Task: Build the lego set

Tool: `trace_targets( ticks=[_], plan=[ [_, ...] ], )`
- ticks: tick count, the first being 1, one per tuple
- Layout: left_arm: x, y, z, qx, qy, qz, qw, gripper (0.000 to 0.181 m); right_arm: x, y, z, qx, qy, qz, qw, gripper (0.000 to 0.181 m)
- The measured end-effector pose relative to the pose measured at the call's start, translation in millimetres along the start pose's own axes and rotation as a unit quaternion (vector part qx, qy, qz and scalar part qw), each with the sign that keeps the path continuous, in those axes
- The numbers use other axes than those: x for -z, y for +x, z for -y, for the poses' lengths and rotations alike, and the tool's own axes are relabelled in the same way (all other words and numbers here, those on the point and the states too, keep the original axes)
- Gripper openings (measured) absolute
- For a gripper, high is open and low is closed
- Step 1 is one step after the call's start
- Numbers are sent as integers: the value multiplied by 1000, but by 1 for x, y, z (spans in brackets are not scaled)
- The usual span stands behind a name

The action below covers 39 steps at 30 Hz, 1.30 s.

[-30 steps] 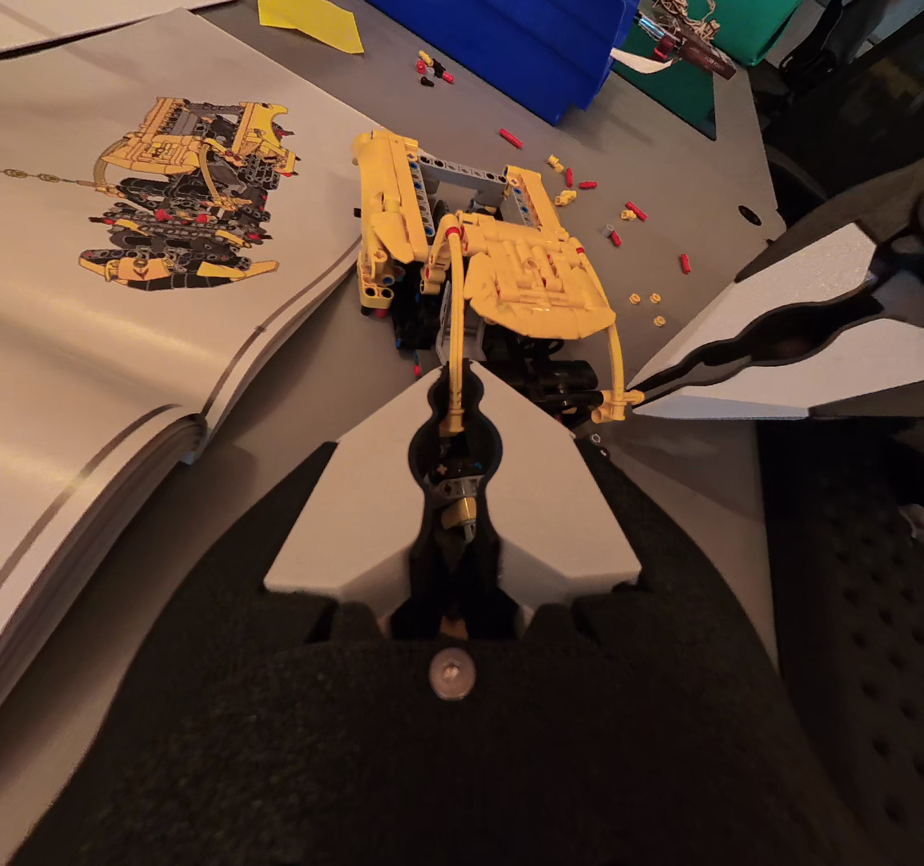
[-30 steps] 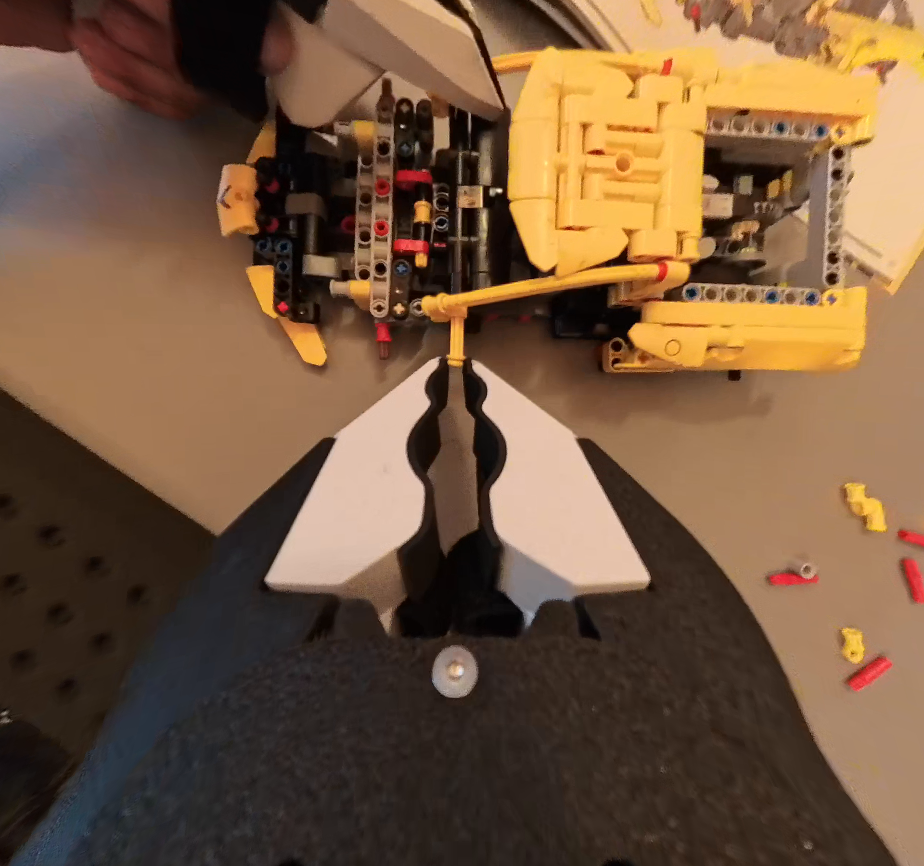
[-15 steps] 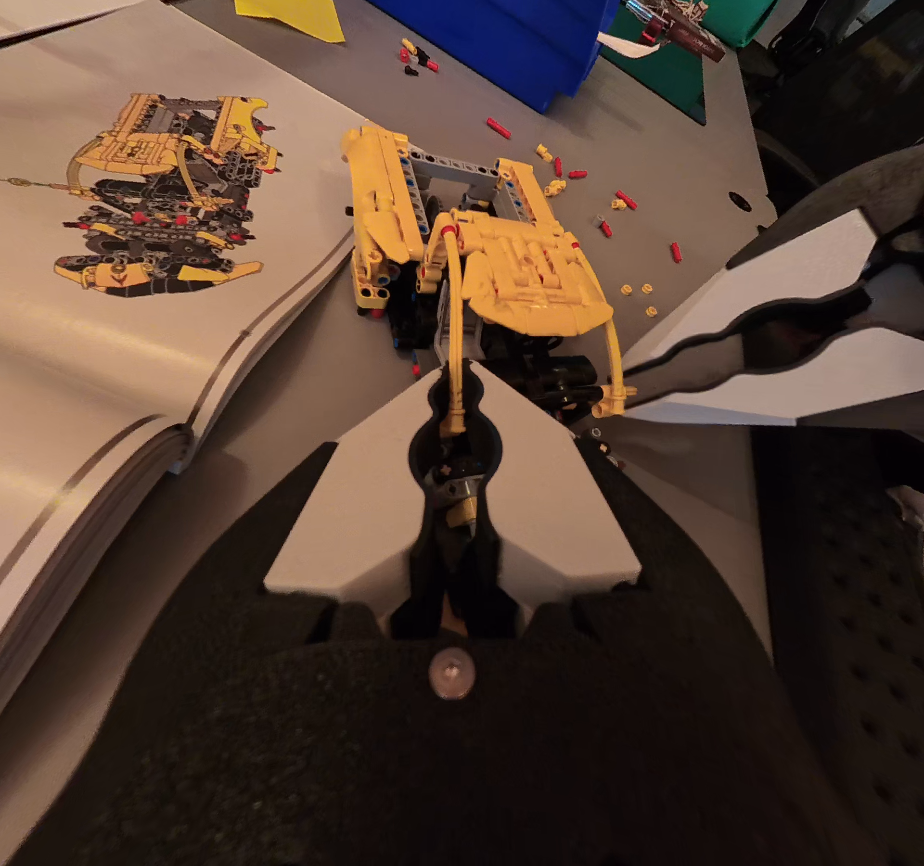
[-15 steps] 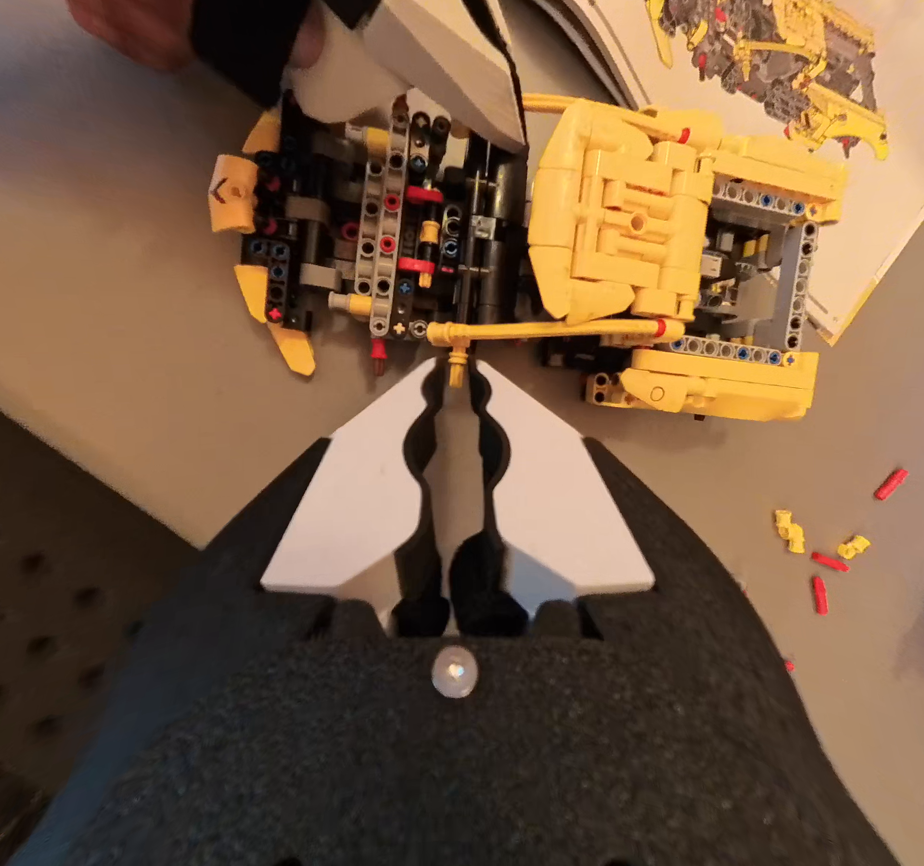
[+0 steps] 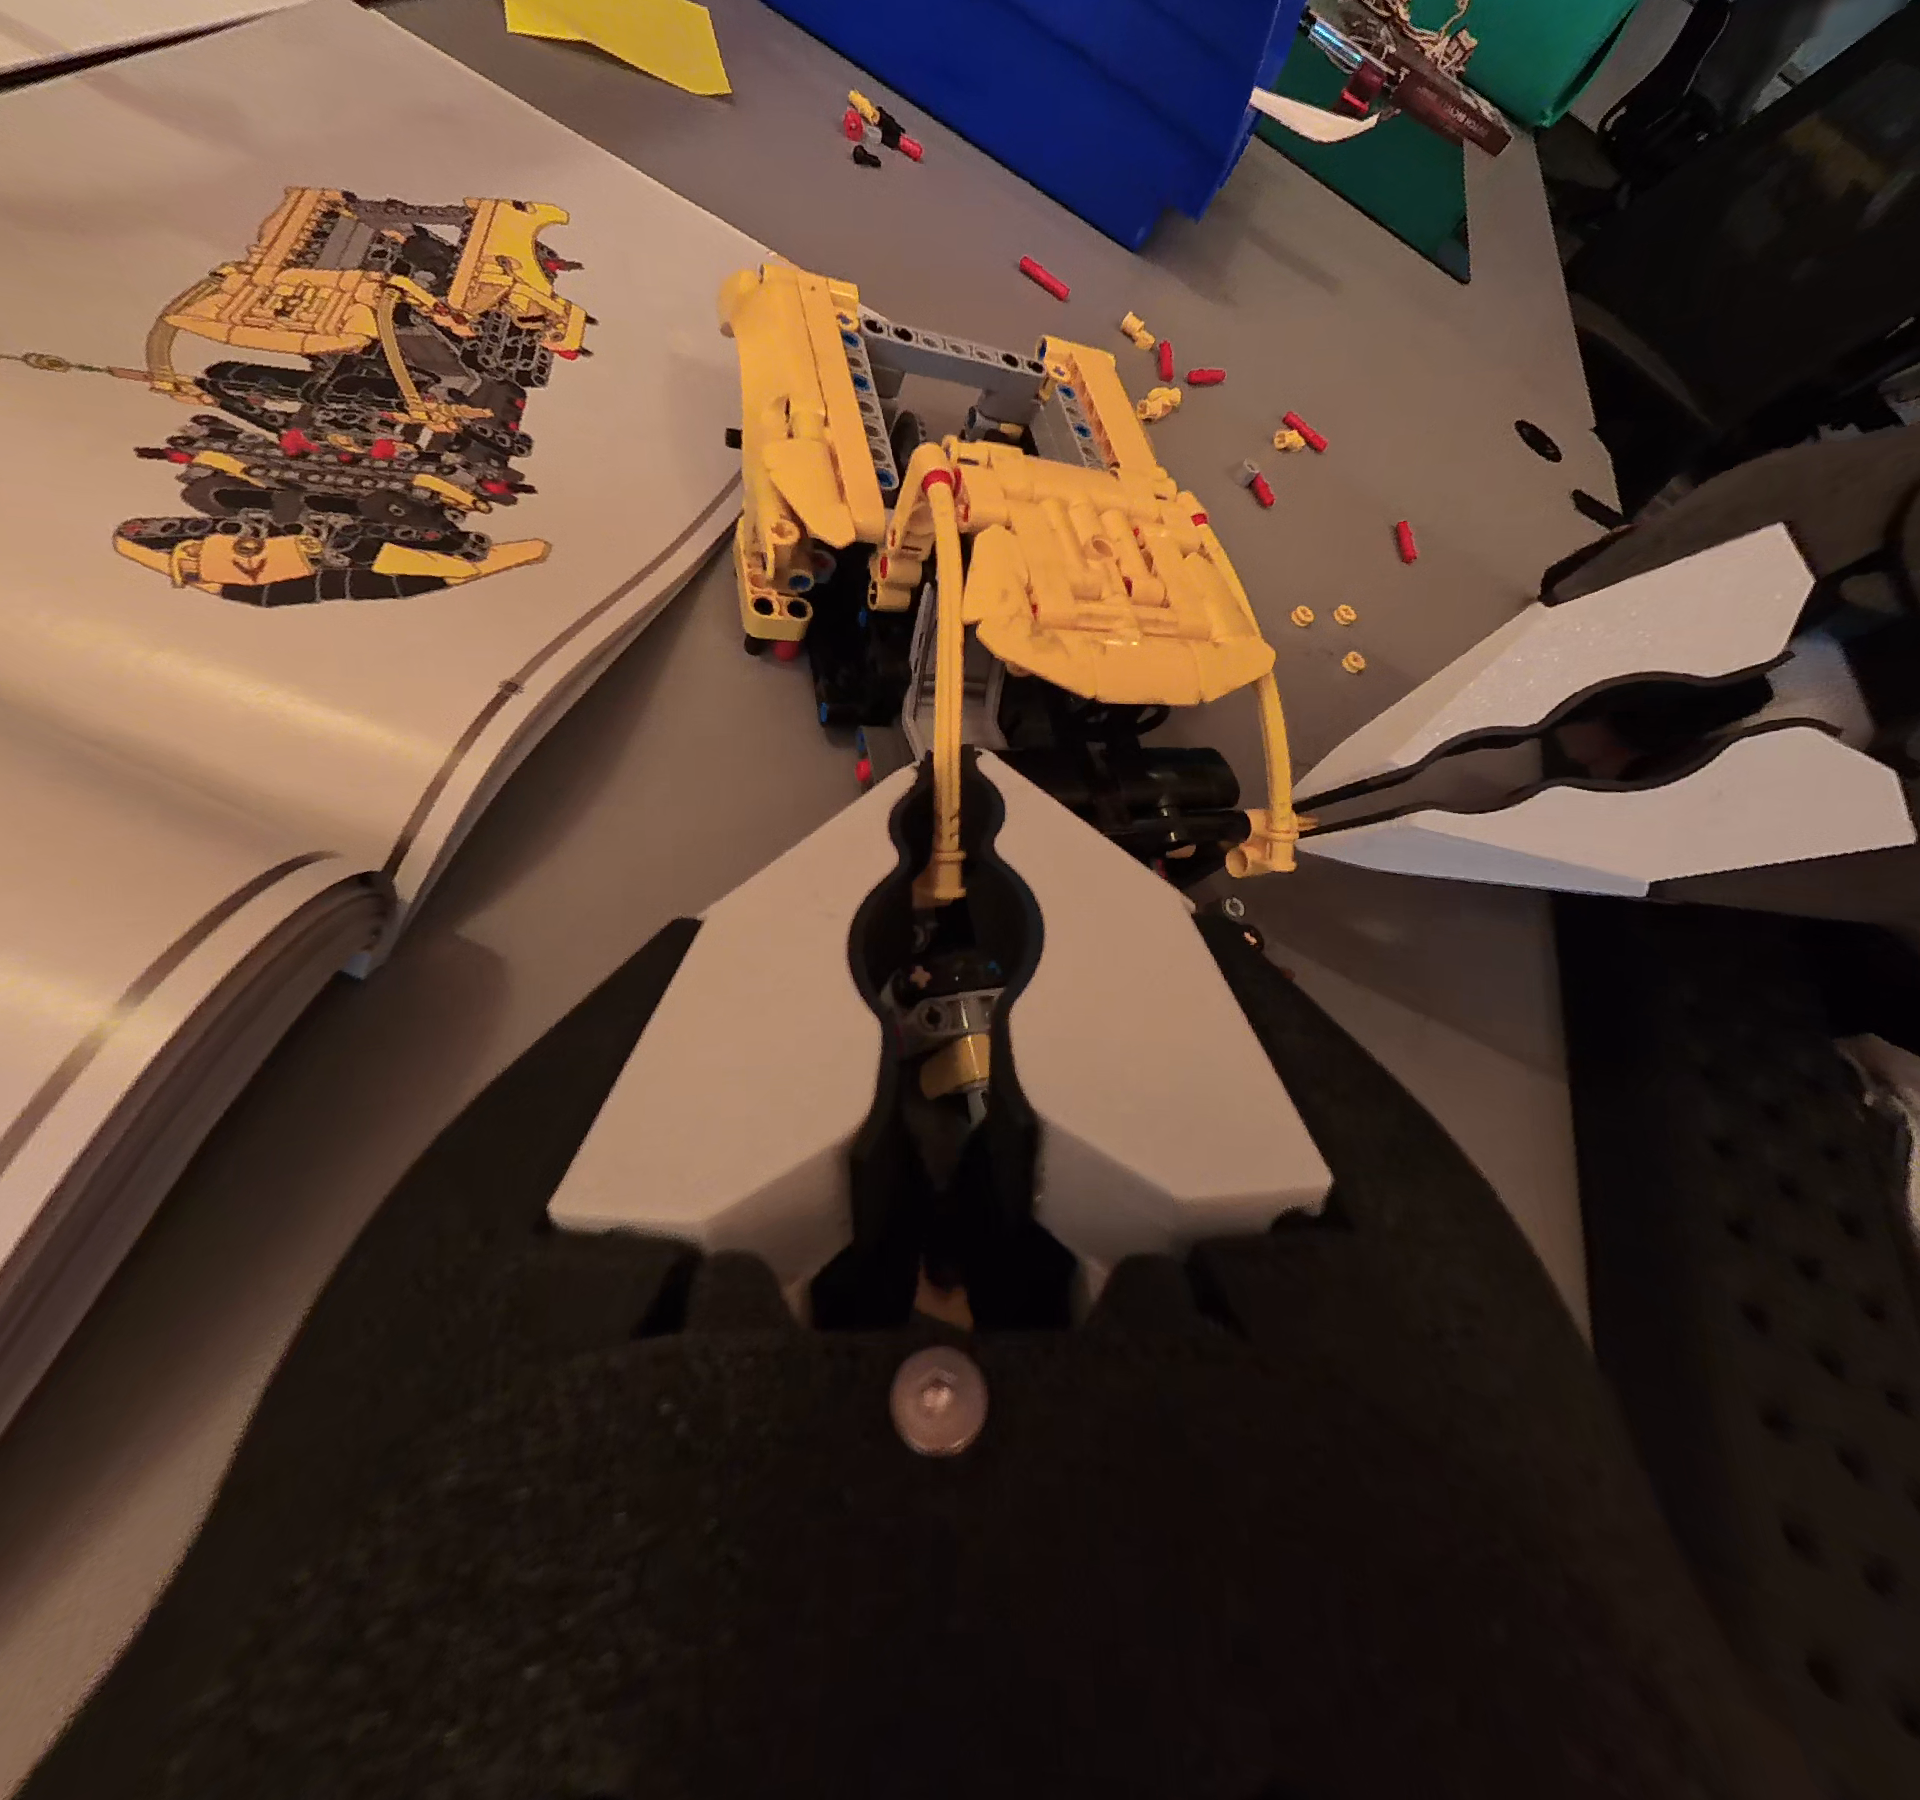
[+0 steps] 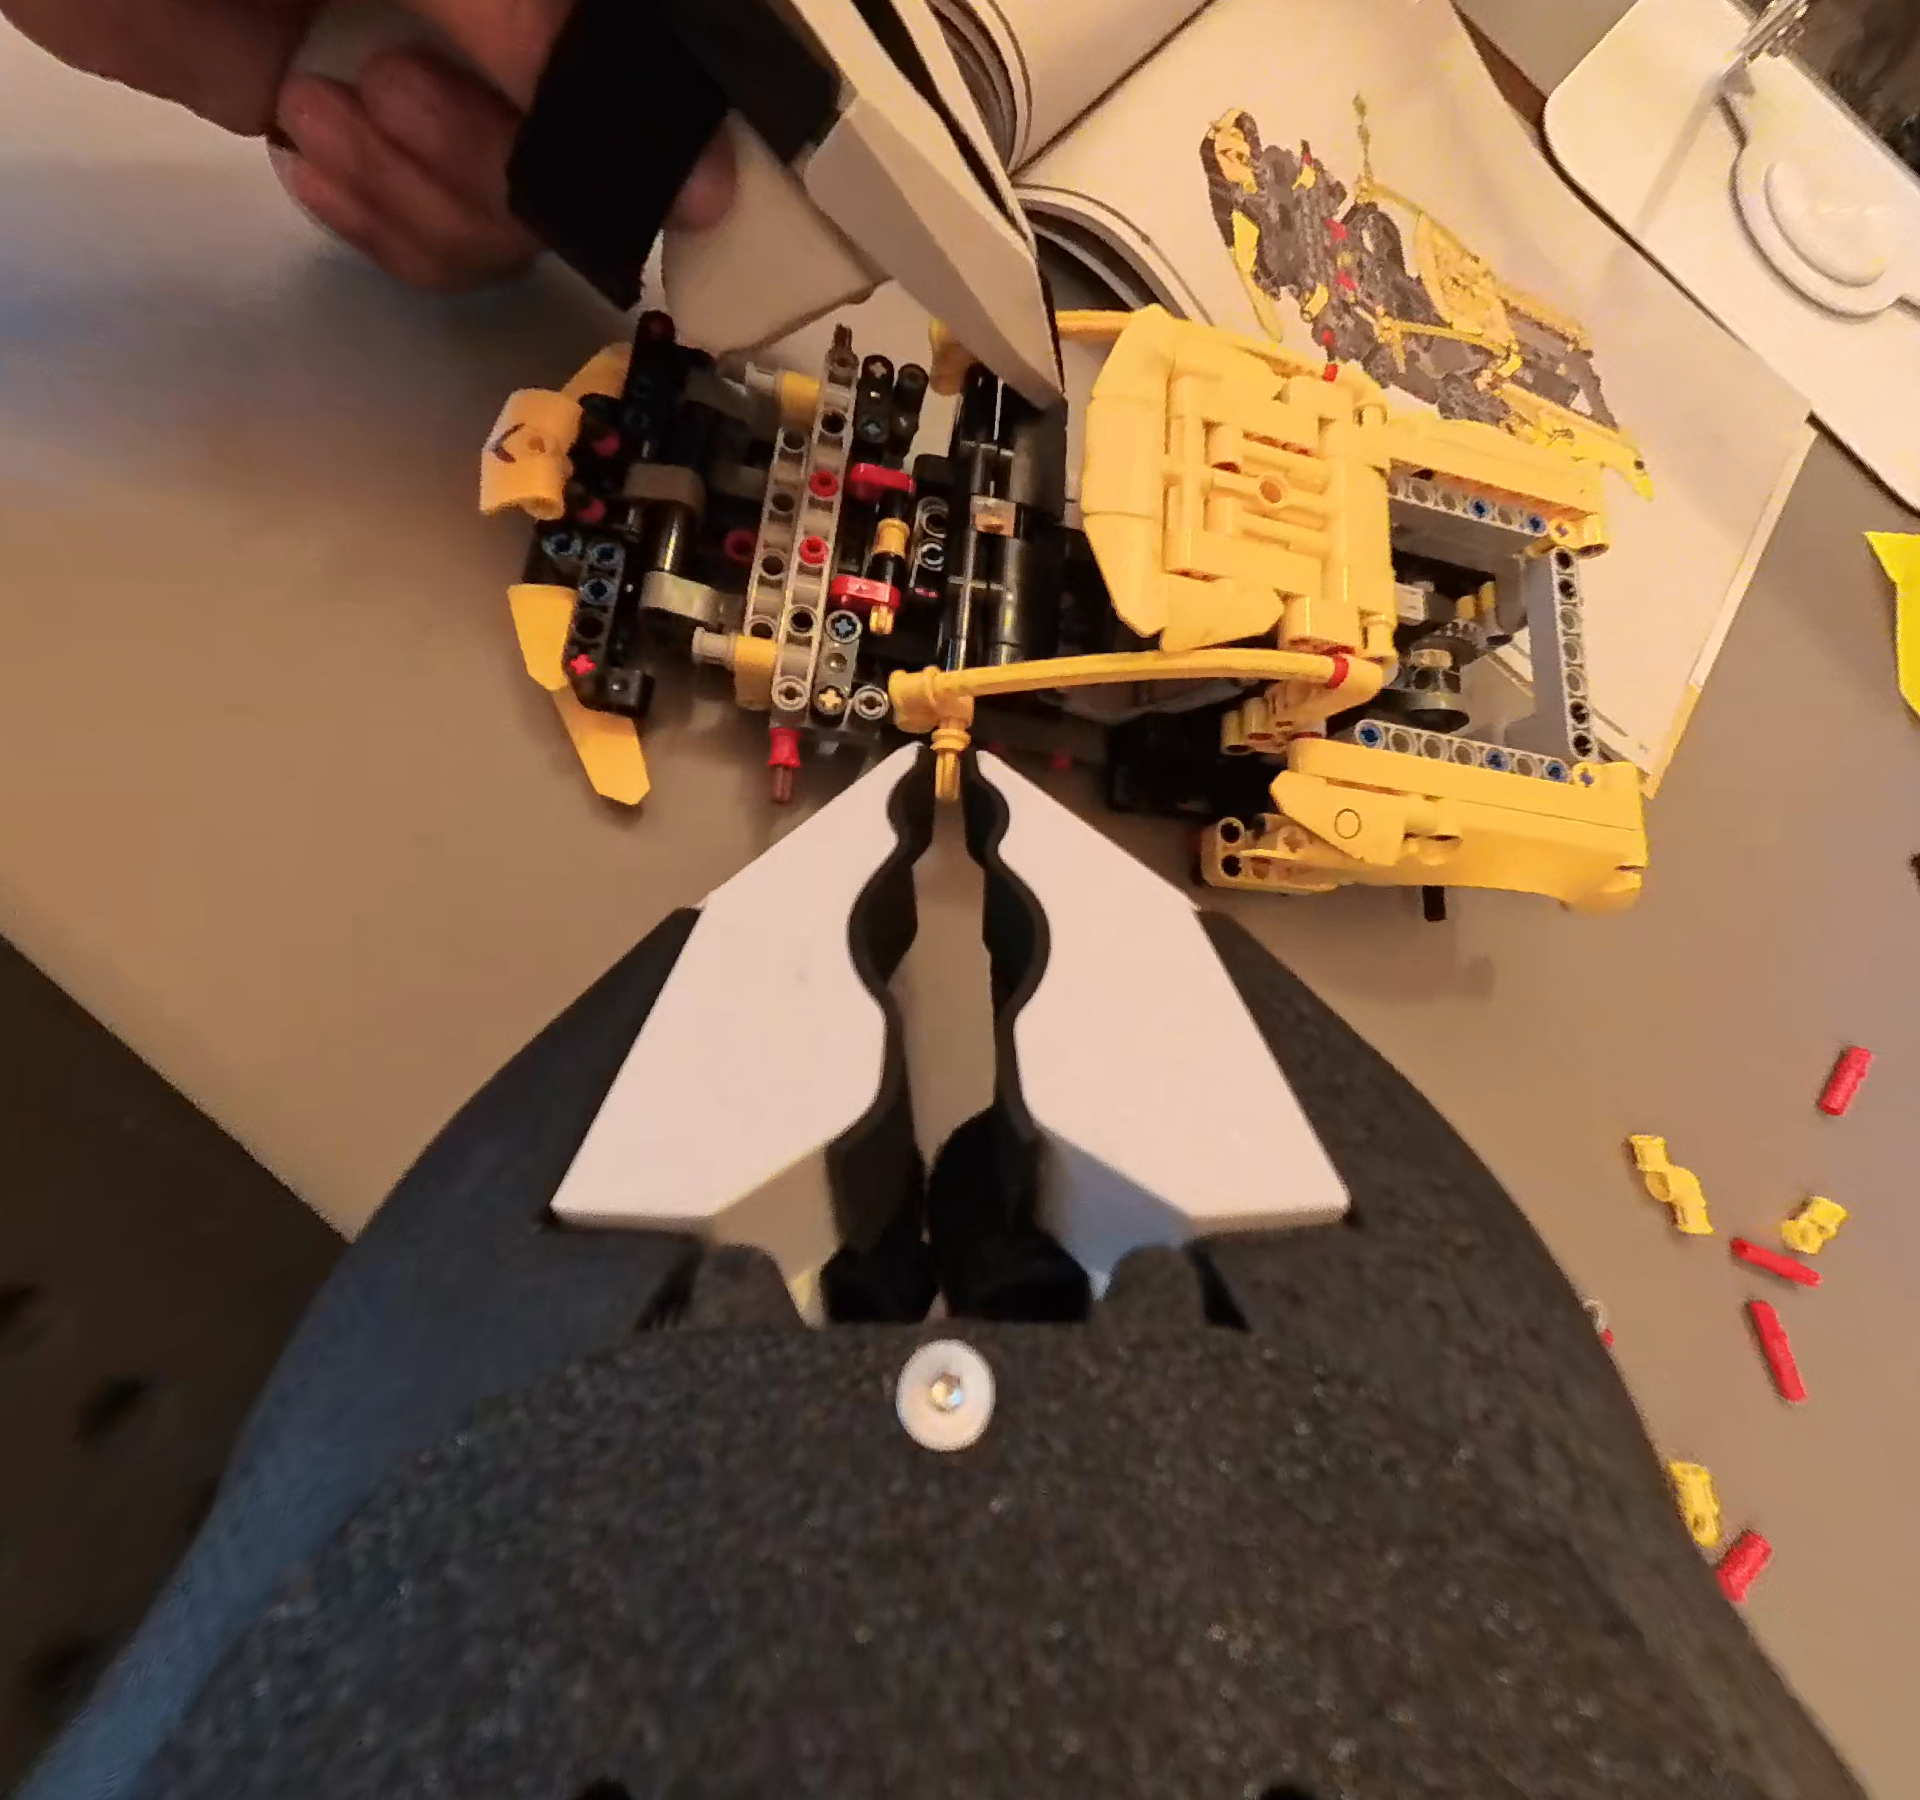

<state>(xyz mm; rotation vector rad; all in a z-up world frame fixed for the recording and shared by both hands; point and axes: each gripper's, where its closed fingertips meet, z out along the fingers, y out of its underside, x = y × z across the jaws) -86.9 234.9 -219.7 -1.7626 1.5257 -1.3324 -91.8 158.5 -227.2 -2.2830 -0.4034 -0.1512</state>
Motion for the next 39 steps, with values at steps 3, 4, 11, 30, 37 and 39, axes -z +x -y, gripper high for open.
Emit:
trace_targets(
  ticks=[3,4,11,30,37,39],
  plan=[
    [0,-2,0,7,3,1,1000,4,-2,-1,2,-9,3,6,1000,3],
    [0,-2,1,9,4,1,1000,4,-2,-1,2,-10,5,6,1000,3],
    [0,-2,0,10,4,7,1000,4,-4,1,4,-47,11,-1,999,2],
    [1,-3,1,-17,-10,10,1000,4,89,95,-105,-43,-90,63,993,24],
    [1,-3,1,-11,-3,8,1000,4,66,82,-129,18,-123,95,988,14],
    [1,-2,1,-10,-3,6,1000,4,62,82,-128,16,-127,108,986,13]
  ],
)
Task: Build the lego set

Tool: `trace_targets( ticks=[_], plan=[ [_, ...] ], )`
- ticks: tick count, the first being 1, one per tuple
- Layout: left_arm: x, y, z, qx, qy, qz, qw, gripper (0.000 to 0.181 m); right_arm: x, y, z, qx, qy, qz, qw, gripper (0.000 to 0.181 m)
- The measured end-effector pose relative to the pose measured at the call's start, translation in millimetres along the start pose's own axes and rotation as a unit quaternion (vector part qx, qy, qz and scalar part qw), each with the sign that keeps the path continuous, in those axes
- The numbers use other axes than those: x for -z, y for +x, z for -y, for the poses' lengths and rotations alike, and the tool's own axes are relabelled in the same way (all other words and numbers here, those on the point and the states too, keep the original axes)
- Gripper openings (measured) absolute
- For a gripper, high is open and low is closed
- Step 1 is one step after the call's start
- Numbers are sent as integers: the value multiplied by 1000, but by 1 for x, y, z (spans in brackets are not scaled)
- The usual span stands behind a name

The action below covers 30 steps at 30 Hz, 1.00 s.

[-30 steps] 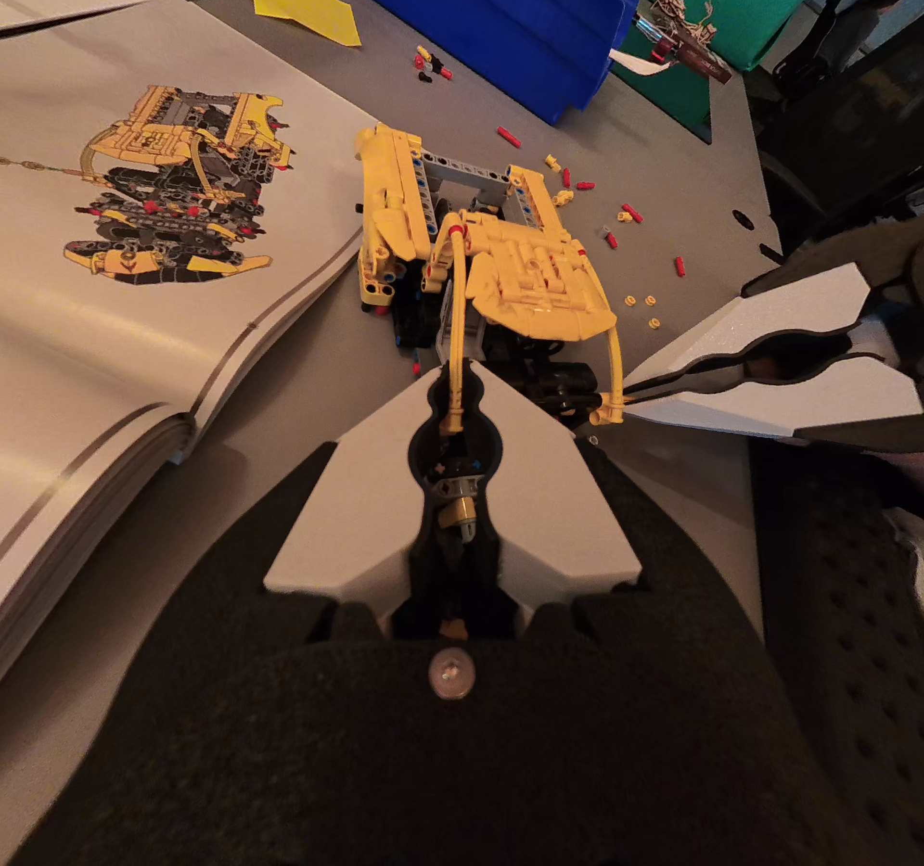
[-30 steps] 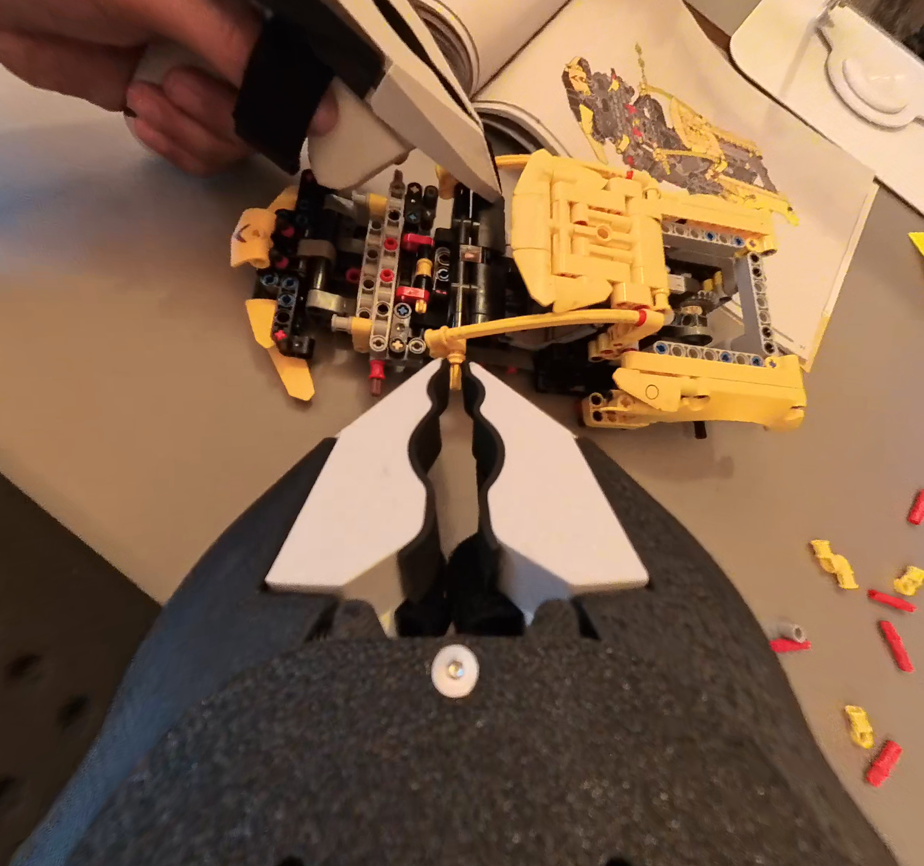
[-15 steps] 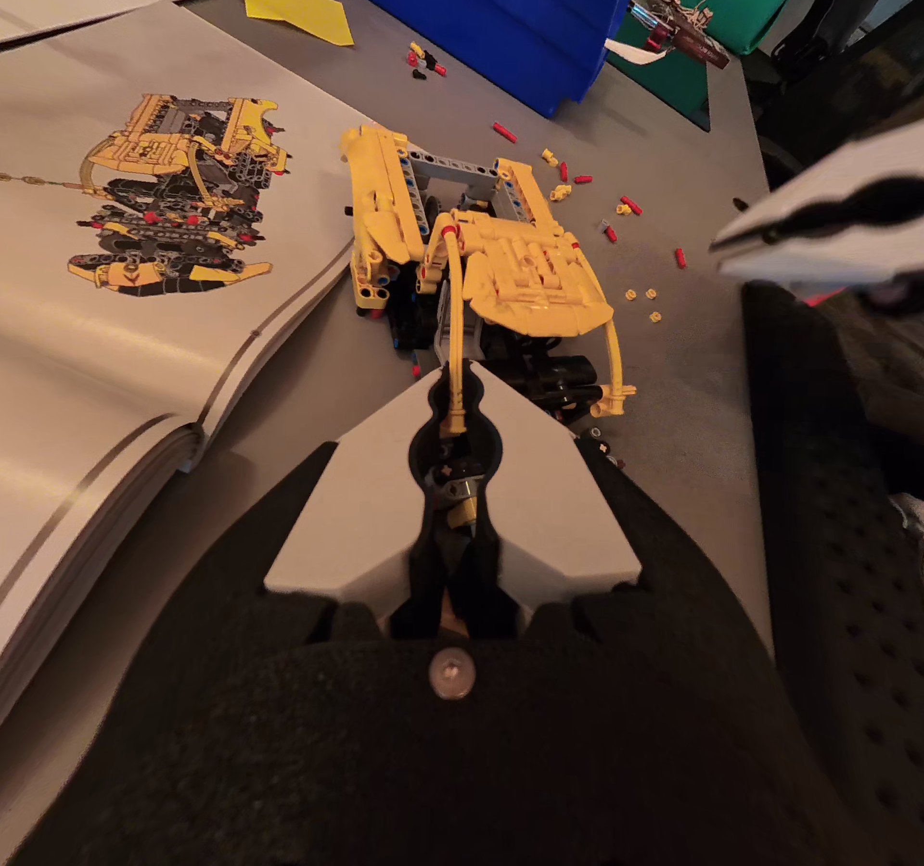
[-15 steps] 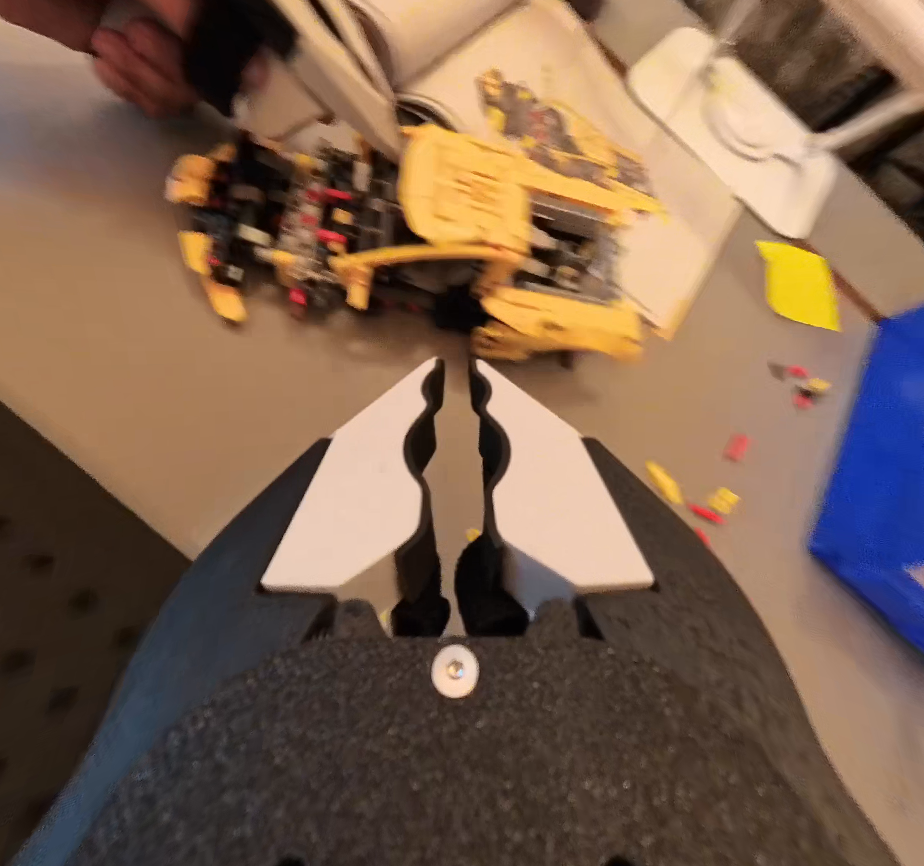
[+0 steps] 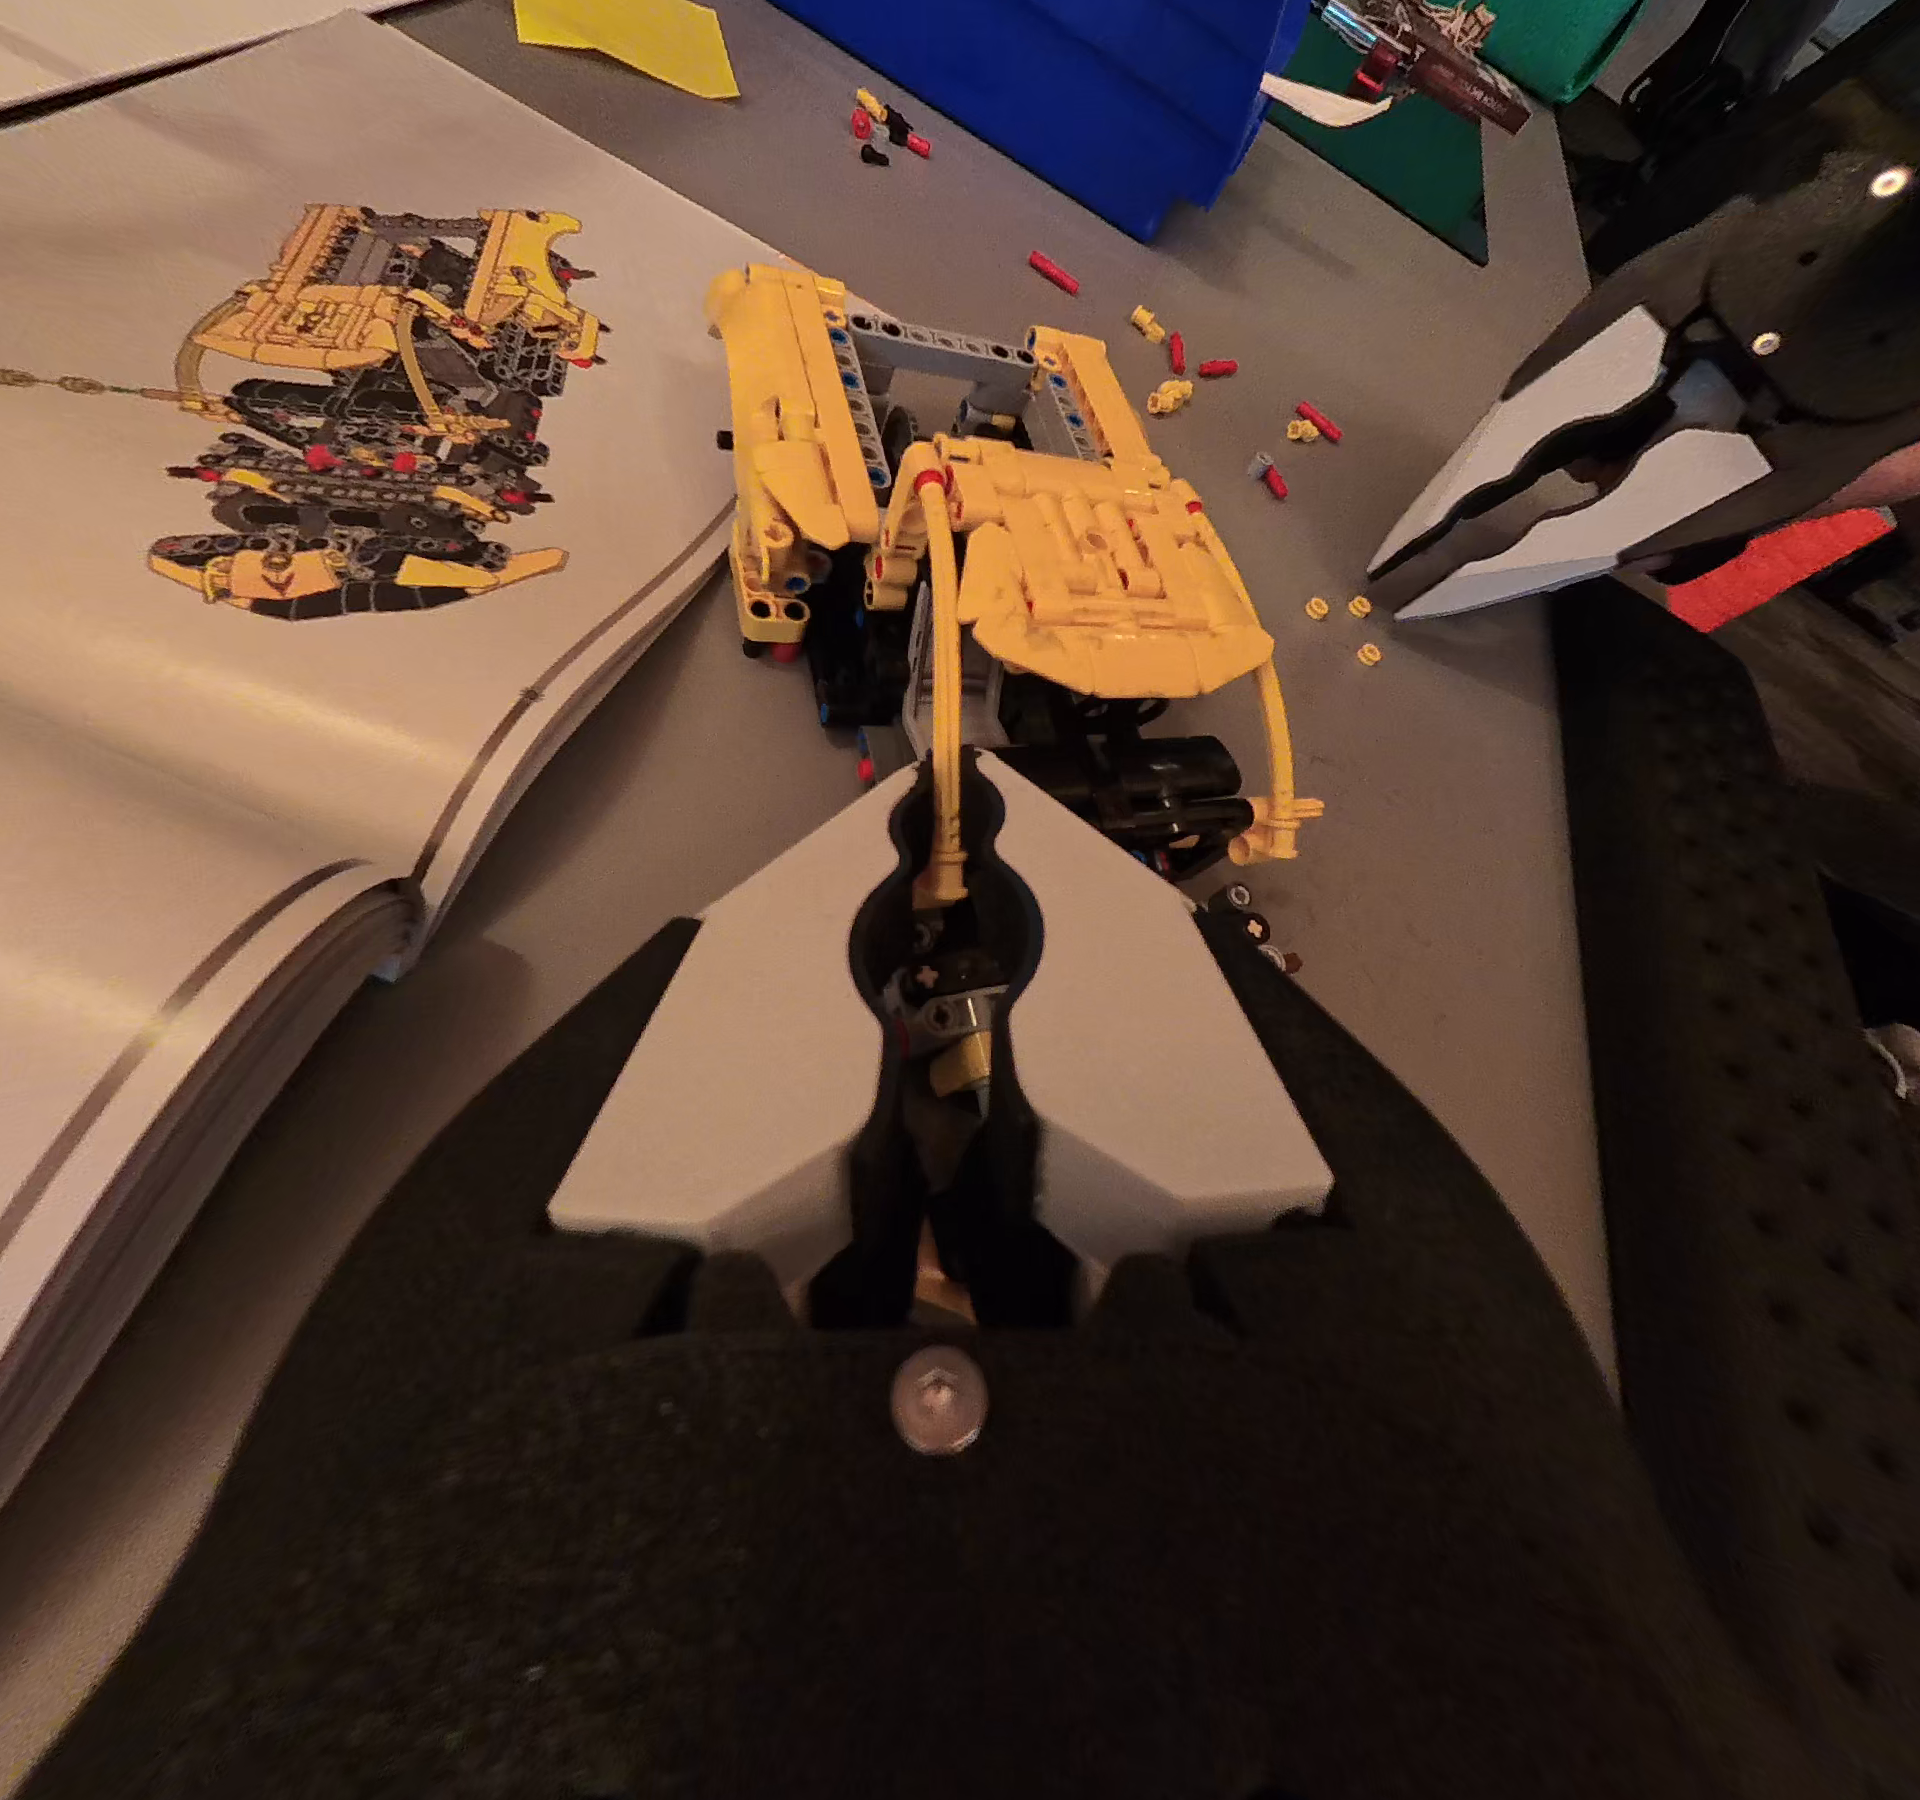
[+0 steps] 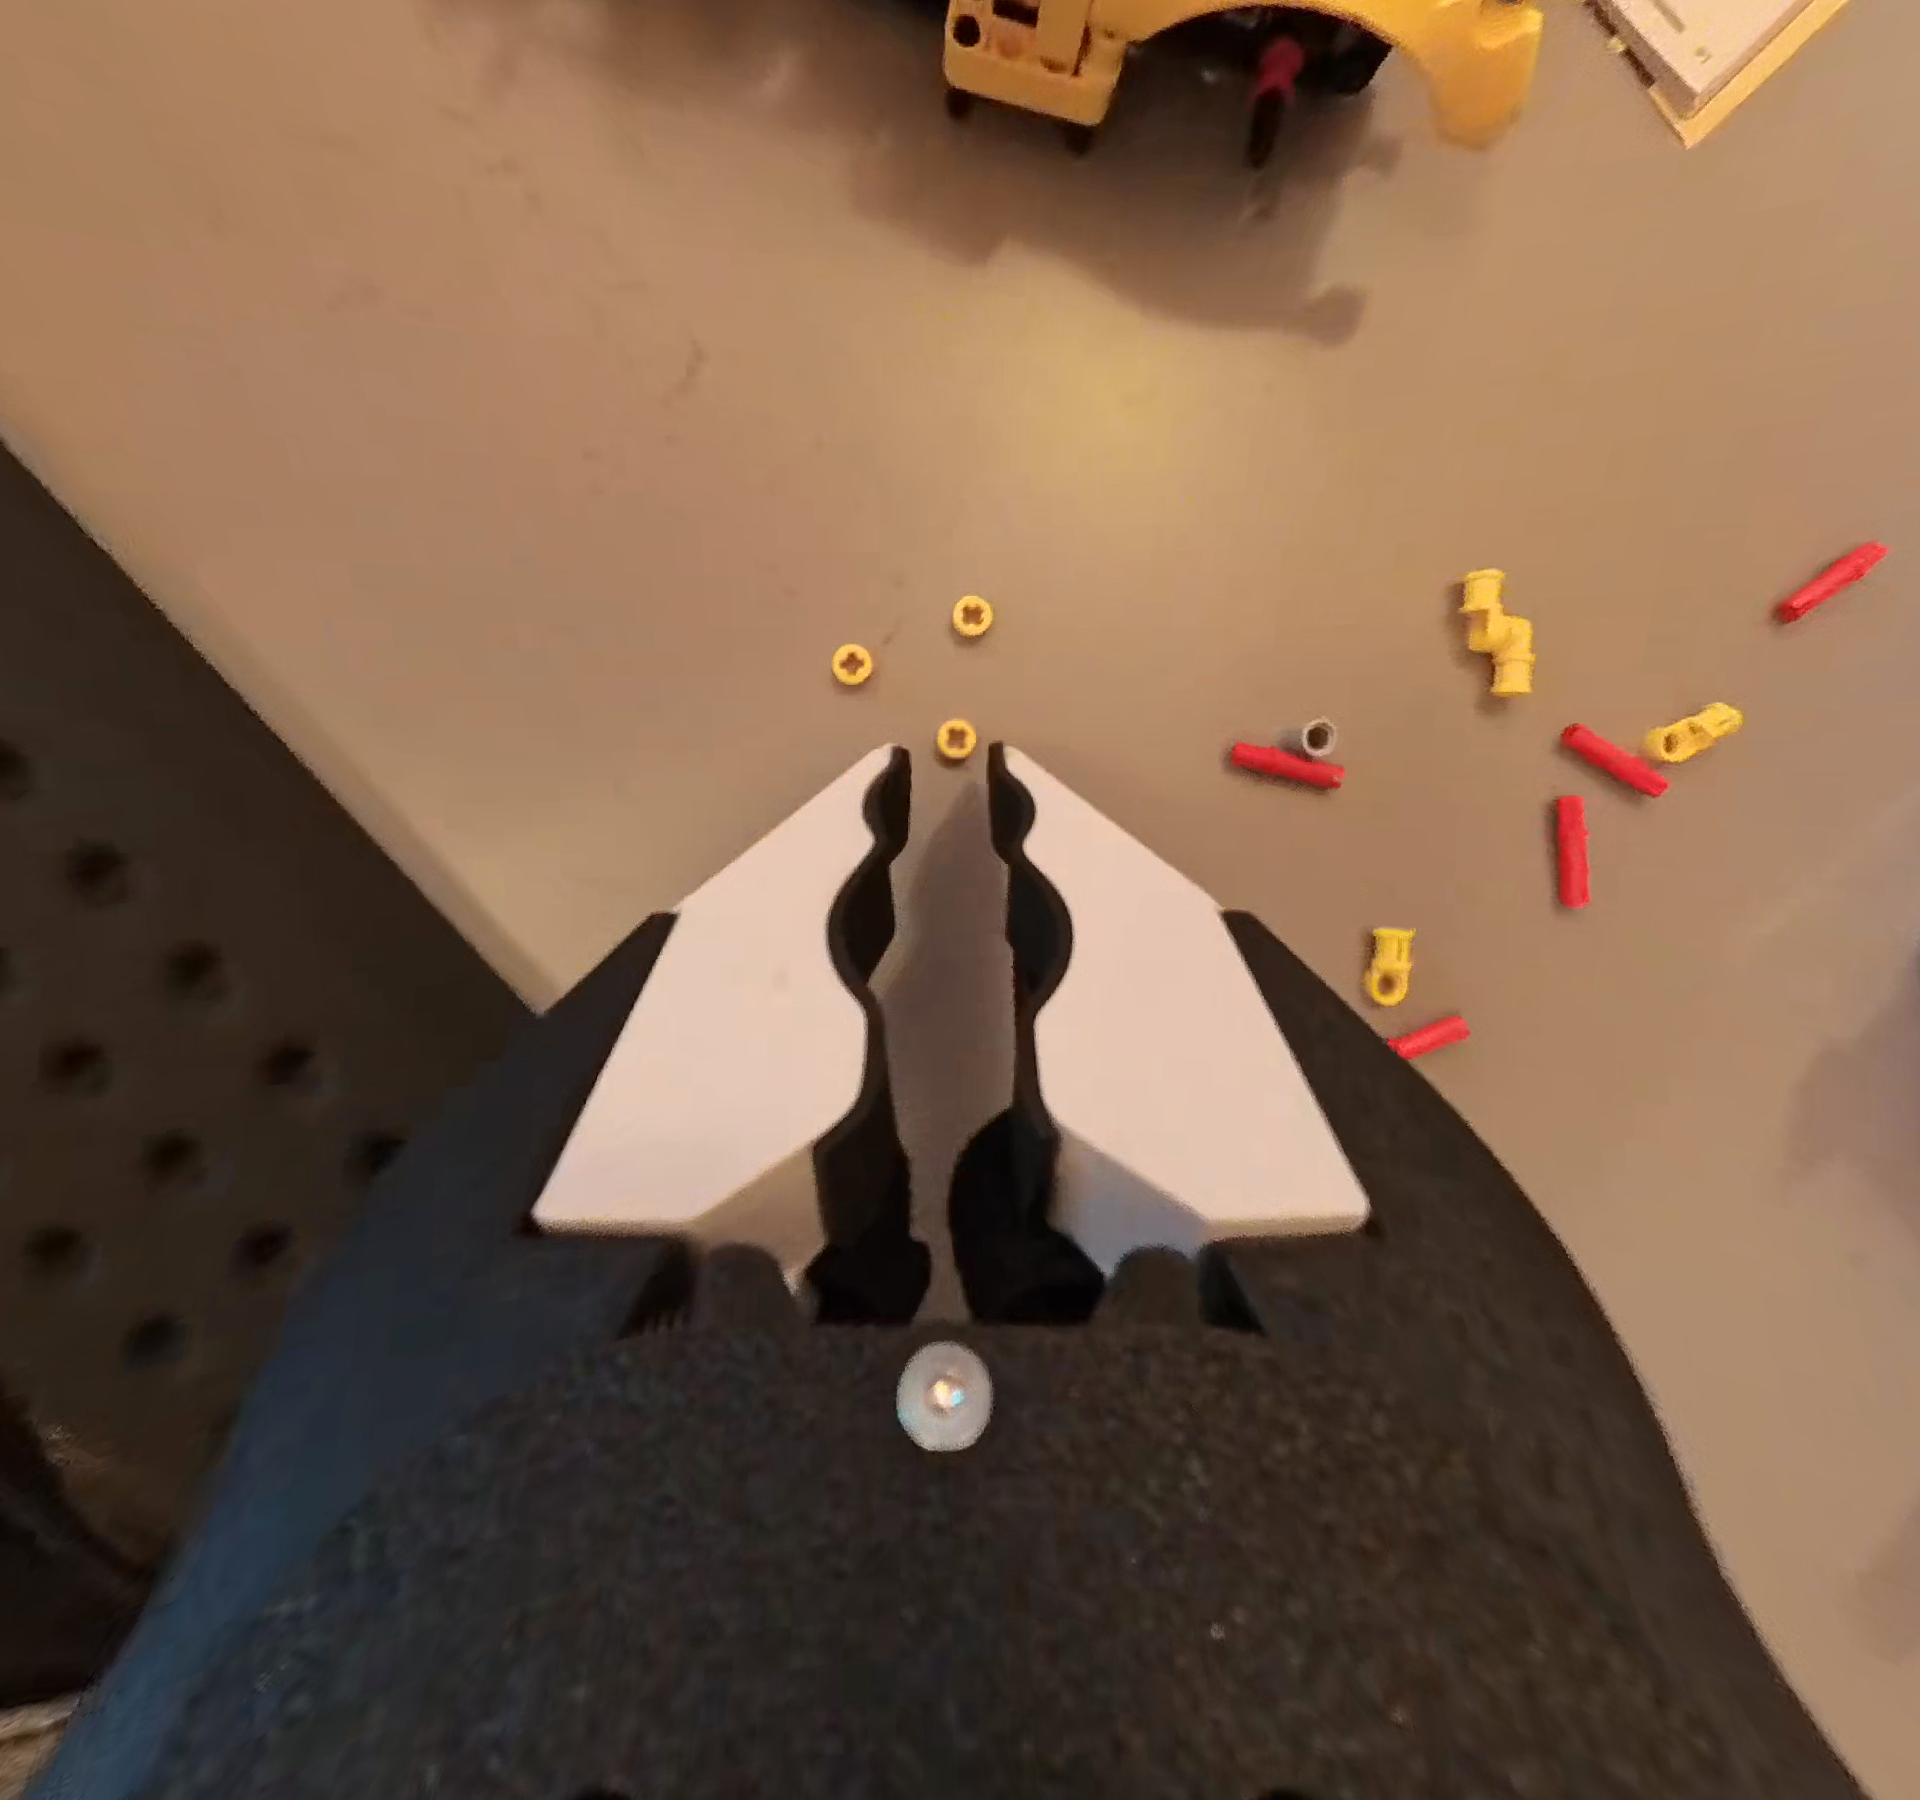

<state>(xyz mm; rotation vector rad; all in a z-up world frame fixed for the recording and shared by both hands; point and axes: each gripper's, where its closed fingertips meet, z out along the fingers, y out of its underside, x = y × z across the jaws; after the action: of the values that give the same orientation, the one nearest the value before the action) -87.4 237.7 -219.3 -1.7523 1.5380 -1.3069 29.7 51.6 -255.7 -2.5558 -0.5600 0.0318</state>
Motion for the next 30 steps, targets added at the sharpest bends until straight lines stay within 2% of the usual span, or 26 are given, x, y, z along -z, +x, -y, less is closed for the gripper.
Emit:
trace_targets(
  ticks=[11,12,14,17,18,20,23,26,28,30],
  plan=[
    [0,0,0,1,-2,-5,1000,4,-10,-1,2,13,-28,24,999,6],
    [0,0,0,0,-2,-5,1000,4,-8,-4,7,25,-13,27,999,6],
    [0,0,0,-1,-3,-4,1000,4,1,-16,35,61,64,28,996,6],
    [0,0,0,6,-1,-12,1000,4,15,-52,89,168,217,25,961,6],
    [0,0,0,9,0,-15,1000,4,10,-65,97,206,235,22,950,6],
    [0,0,0,11,-1,-20,1000,4,-6,-67,109,253,243,-46,935,6],
    [0,0,0,12,0,-27,1000,4,-13,-66,131,309,322,-138,884,5],
    [0,0,0,21,5,-35,999,4,-24,-64,135,353,318,-163,865,5],
    [0,0,0,22,5,-35,999,4,-21,-66,141,372,334,-178,848,5],
    [0,0,0,22,5,-34,999,4,-26,-67,141,382,331,-179,844,5]
  ],
)
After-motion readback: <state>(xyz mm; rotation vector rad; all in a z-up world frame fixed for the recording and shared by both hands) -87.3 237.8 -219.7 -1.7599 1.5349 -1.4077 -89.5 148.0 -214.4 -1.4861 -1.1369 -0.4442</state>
